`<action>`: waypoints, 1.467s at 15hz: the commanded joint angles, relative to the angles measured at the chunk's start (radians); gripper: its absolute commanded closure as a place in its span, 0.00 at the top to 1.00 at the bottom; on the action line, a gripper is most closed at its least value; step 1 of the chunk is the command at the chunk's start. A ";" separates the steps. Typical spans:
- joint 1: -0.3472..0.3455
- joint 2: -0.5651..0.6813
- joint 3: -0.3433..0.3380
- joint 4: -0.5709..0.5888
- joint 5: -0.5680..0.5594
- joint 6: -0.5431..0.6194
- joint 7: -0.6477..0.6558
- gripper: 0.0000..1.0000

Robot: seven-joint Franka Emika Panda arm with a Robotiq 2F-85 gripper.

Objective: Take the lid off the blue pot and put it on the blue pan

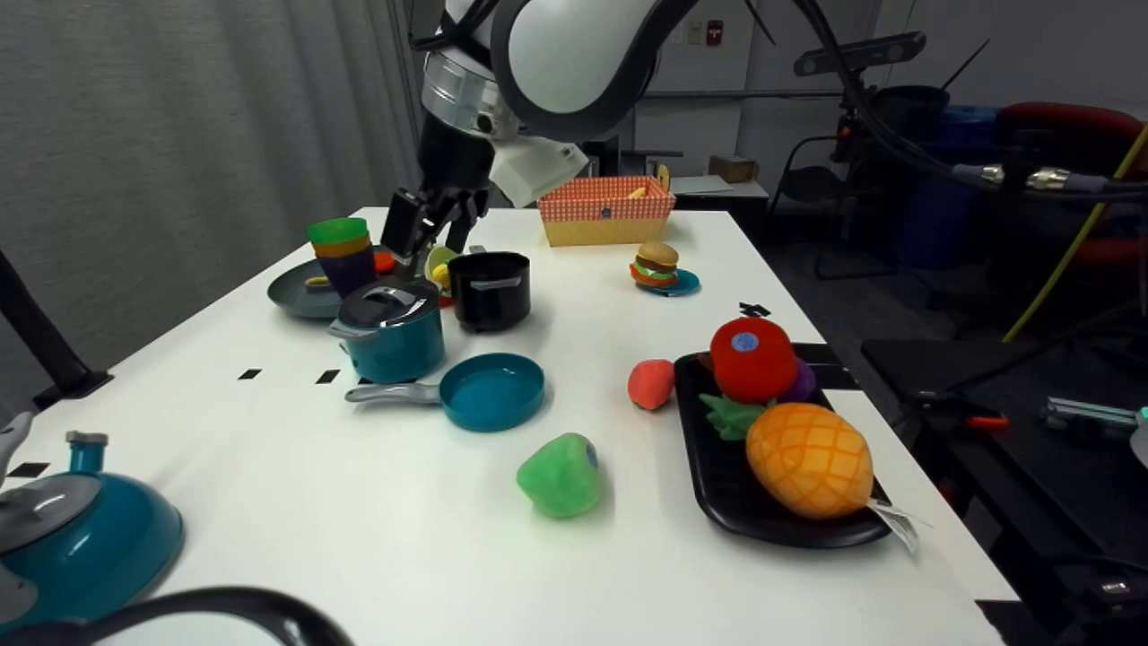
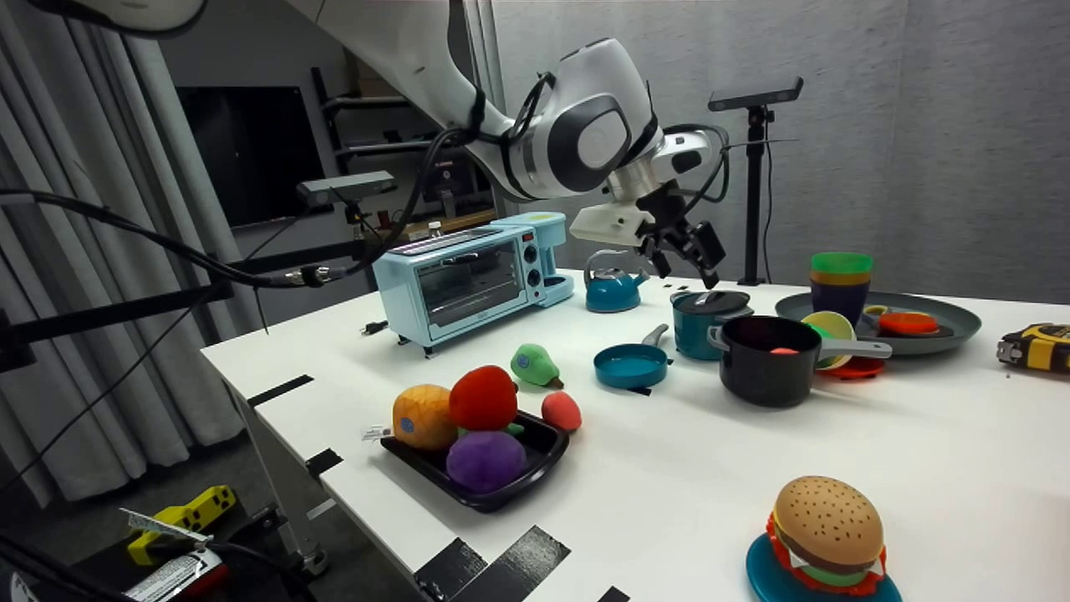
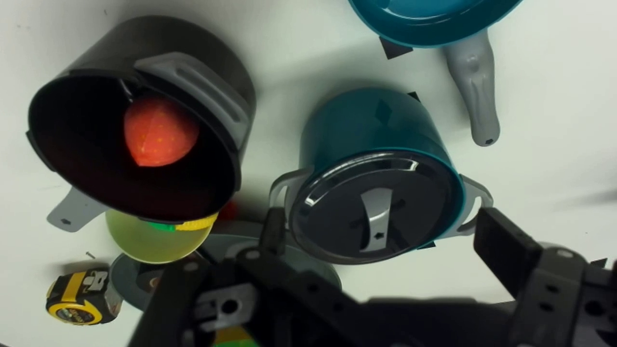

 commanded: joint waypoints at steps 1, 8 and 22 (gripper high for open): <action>0.008 0.062 -0.009 0.076 -0.008 0.005 0.031 1.00; 0.016 0.151 -0.014 0.182 -0.008 0.042 0.051 1.00; 0.055 0.286 -0.072 0.307 -0.007 0.110 0.118 0.64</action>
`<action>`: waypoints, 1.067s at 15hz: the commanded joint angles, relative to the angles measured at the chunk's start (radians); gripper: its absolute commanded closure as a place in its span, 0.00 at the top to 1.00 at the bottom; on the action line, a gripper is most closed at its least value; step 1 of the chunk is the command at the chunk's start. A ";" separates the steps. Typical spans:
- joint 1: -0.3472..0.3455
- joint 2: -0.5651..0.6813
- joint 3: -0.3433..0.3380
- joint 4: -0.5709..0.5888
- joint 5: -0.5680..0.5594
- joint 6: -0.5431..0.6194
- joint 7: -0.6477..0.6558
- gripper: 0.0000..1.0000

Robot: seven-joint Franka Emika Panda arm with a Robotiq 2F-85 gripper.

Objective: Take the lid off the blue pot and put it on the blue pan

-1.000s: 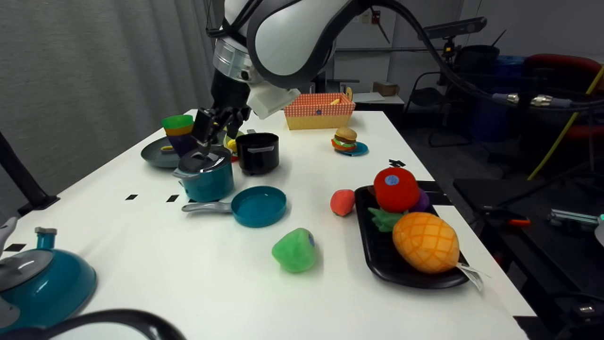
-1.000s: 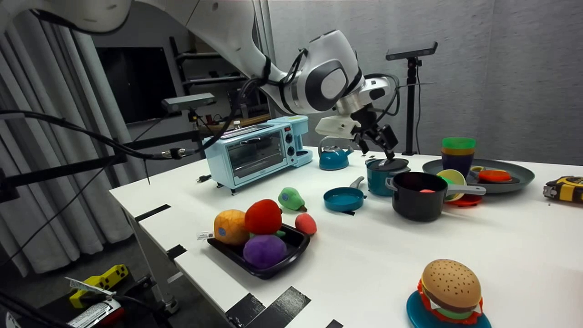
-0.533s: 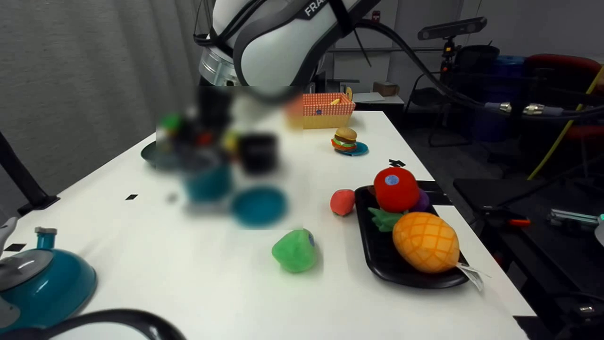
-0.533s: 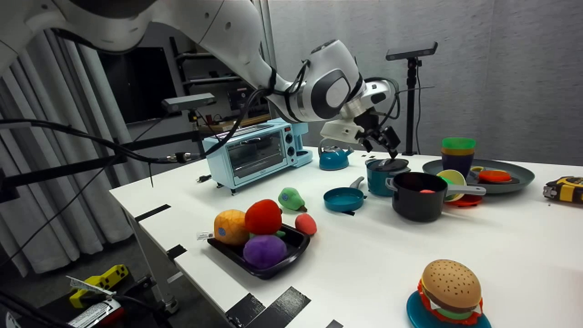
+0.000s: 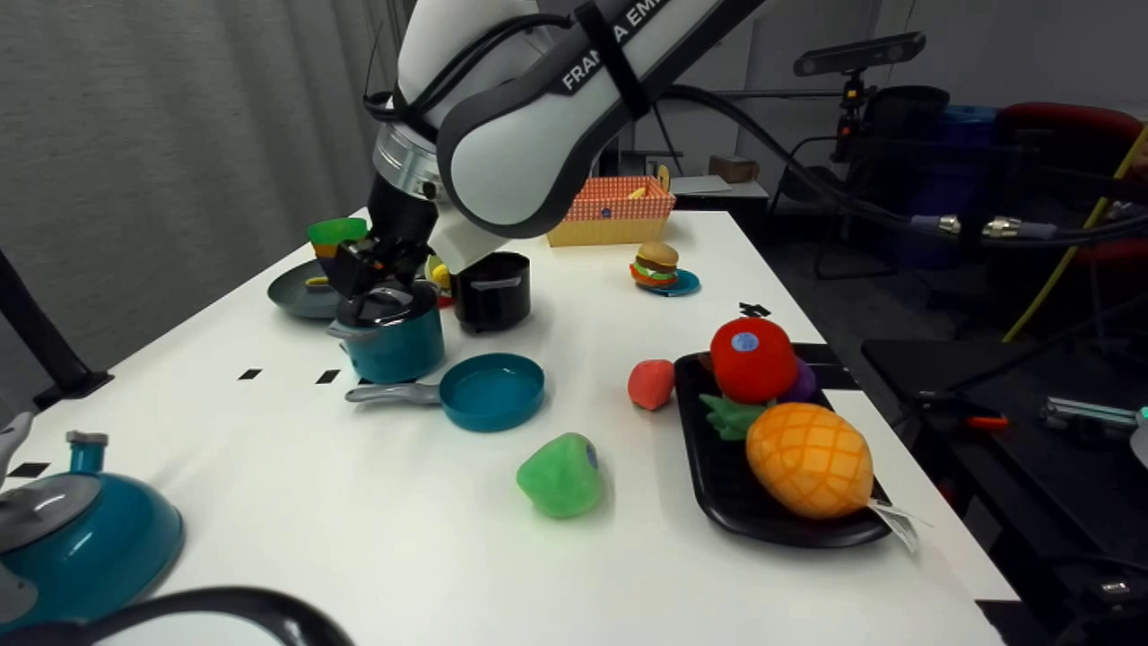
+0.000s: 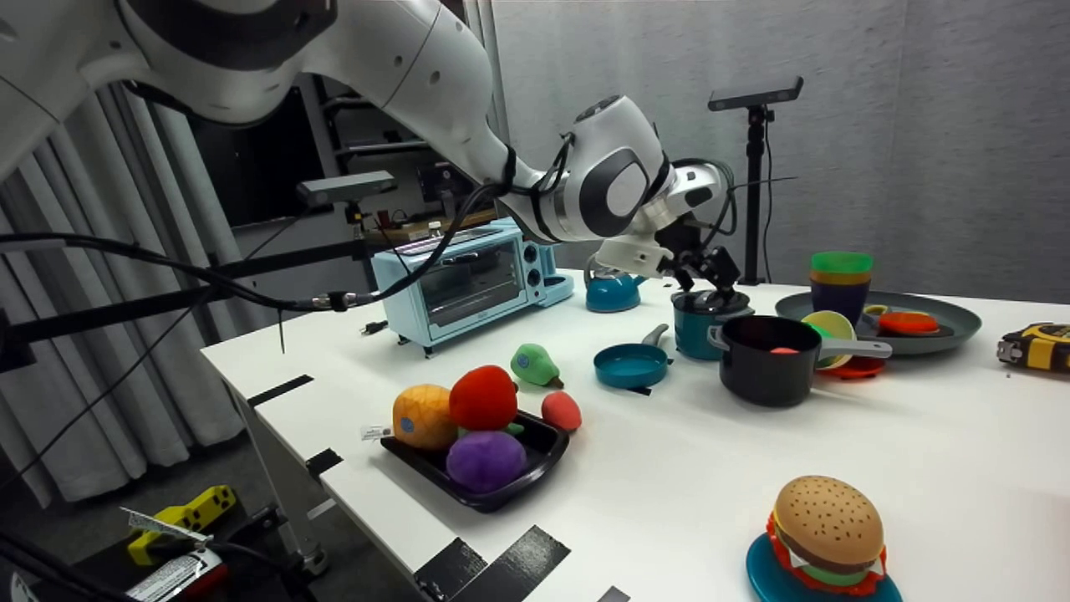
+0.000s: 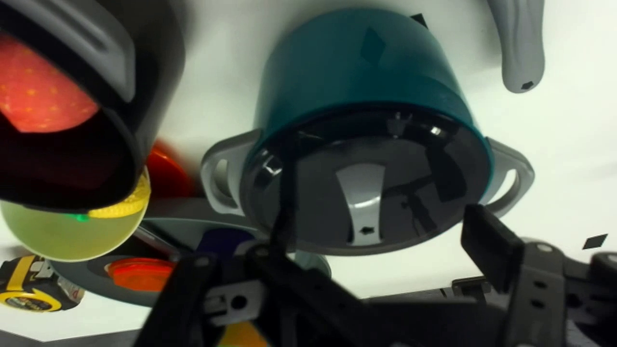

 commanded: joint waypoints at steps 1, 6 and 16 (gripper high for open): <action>0.016 0.042 -0.034 0.059 -0.008 0.012 0.039 0.57; 0.018 0.041 -0.043 0.073 -0.007 0.008 0.051 0.18; 0.006 -0.067 -0.017 -0.011 0.002 0.004 0.024 0.04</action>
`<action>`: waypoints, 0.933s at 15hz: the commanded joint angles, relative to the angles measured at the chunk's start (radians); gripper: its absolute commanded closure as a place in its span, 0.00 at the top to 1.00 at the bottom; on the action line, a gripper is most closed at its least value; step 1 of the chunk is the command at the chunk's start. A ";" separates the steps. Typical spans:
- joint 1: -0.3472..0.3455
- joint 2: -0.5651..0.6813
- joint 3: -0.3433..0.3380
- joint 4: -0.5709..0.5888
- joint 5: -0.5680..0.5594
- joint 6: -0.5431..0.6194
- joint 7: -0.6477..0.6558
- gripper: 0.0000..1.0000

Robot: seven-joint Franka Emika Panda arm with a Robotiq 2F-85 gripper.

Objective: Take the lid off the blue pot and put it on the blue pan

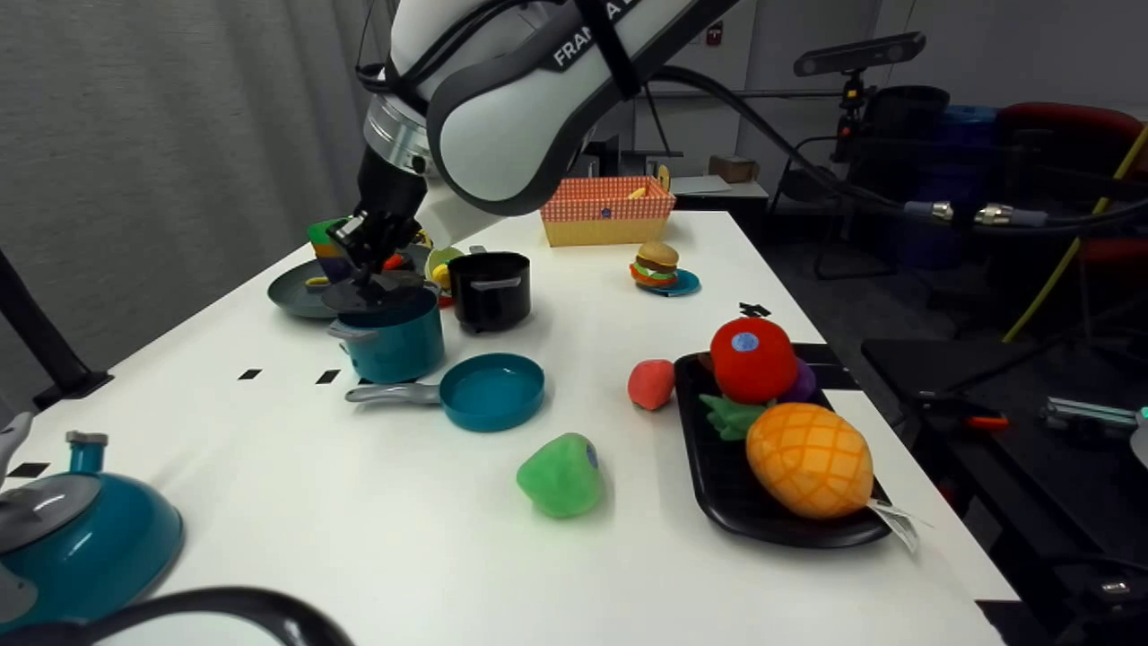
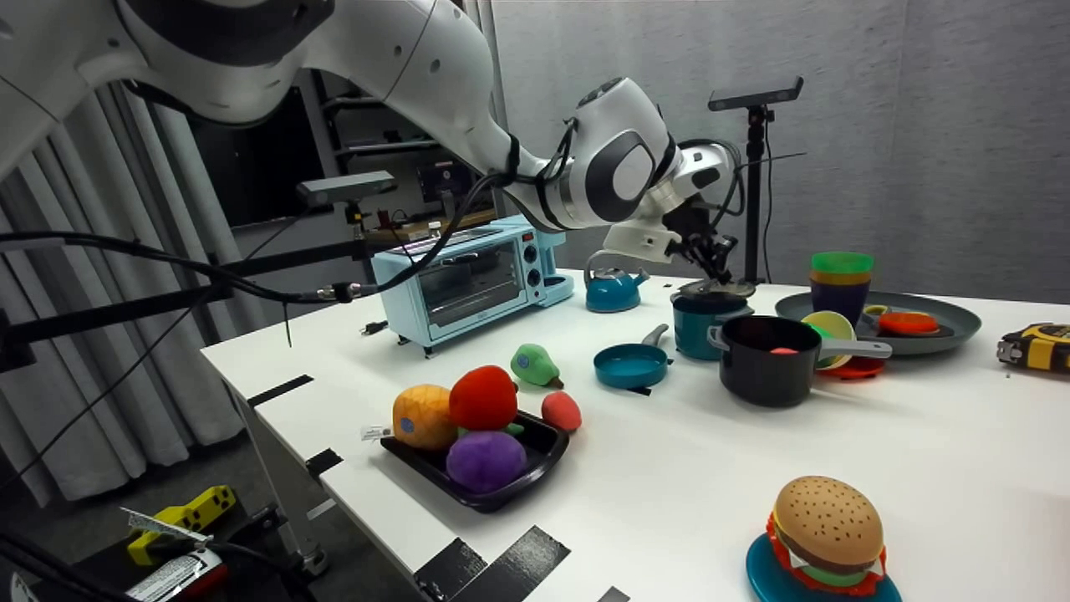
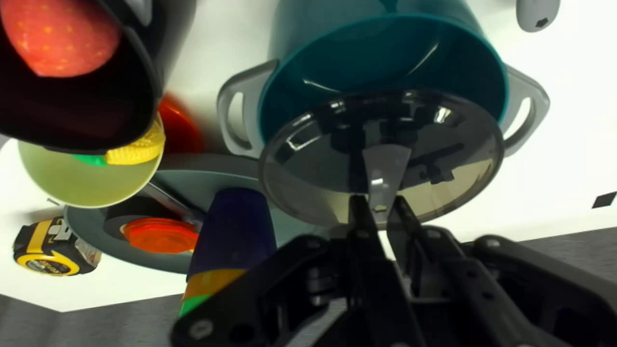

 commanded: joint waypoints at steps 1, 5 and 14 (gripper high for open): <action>0.000 -0.085 0.013 -0.064 0.004 0.000 0.000 0.04; -0.015 -0.183 0.050 -0.145 0.014 -0.015 -0.028 0.04; -0.098 -0.425 0.180 -0.389 0.097 -0.190 -0.163 0.04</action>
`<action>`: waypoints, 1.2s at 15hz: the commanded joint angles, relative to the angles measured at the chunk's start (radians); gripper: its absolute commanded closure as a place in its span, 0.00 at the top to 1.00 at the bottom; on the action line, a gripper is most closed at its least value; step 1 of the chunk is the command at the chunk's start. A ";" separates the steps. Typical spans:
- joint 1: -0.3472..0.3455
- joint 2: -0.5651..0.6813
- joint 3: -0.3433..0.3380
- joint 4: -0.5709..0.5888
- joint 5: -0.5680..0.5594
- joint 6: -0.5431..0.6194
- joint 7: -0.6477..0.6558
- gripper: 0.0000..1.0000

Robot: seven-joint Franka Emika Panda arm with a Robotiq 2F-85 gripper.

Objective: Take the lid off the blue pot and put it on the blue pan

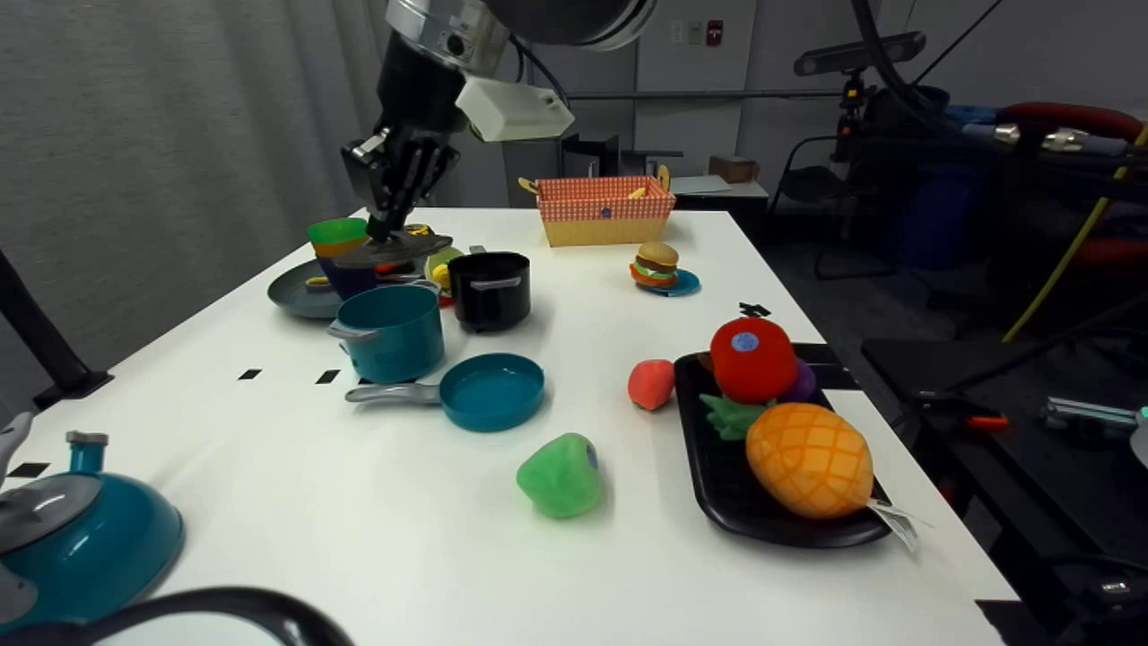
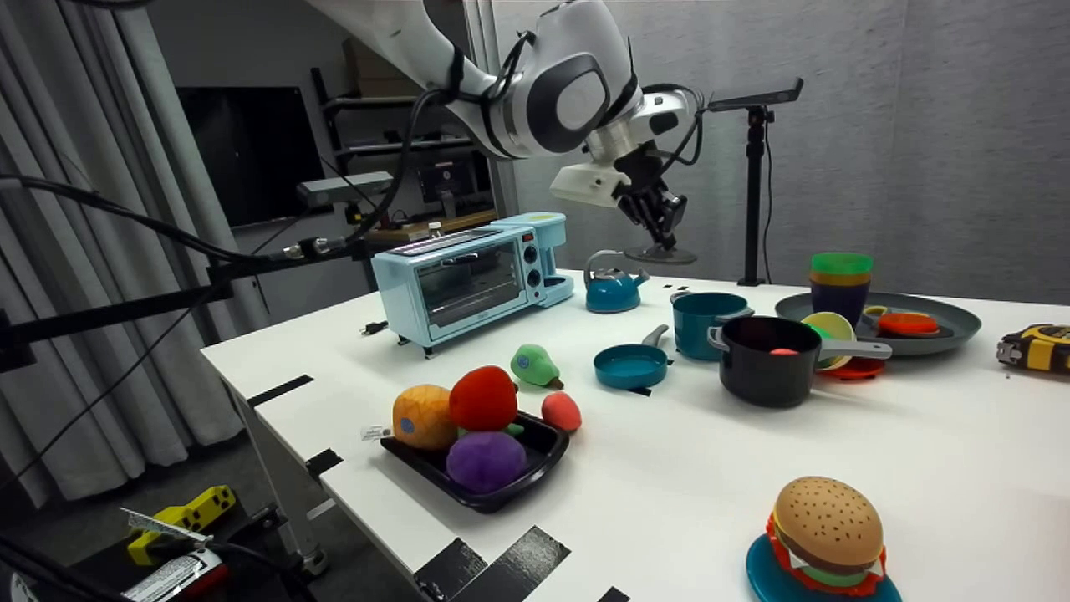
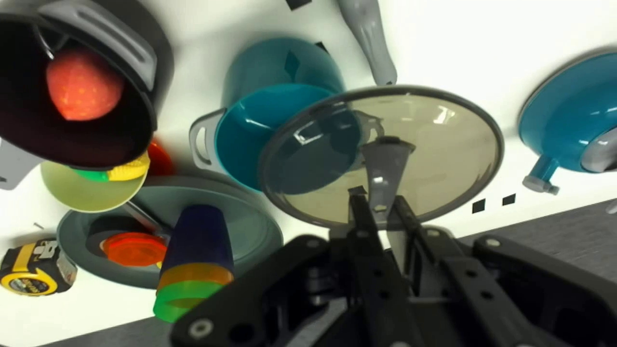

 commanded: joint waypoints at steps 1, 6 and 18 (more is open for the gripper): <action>-0.040 -0.119 0.039 -0.124 0.048 -0.071 -0.072 0.04; -0.043 -0.170 0.028 -0.173 0.049 -0.104 -0.131 0.04; -0.058 -0.187 0.035 -0.216 0.047 0.003 -0.249 0.04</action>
